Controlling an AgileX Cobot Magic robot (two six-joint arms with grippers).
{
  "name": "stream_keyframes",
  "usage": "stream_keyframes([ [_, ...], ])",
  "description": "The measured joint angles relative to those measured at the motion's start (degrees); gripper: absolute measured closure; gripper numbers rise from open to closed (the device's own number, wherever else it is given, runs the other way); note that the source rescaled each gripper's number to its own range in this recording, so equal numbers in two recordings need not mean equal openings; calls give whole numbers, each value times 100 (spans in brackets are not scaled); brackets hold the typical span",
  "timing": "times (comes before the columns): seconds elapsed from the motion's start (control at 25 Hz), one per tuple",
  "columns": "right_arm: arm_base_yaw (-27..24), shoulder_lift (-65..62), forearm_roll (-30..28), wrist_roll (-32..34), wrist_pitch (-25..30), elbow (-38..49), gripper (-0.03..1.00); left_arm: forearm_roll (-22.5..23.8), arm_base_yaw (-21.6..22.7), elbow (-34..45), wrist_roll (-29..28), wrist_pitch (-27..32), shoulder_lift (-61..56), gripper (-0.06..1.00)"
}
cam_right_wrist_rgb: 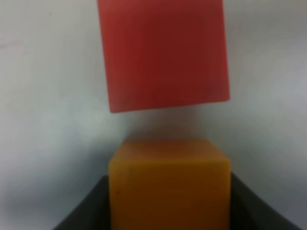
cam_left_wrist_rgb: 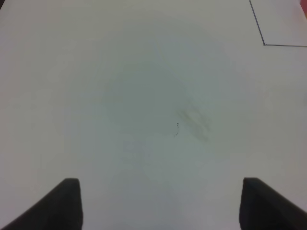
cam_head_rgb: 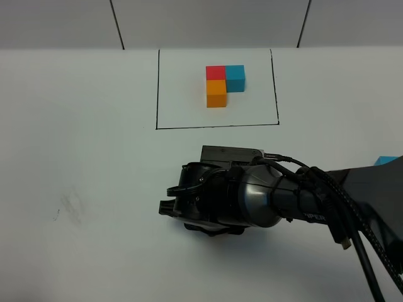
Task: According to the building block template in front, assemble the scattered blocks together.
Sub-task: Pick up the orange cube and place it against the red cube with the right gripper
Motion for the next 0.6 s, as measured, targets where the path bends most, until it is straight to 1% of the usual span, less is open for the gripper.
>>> stream_keyframes([
  [0.6, -104, 42, -132, 80, -145, -24, 81, 0, 0, 0, 0, 0, 0, 42],
])
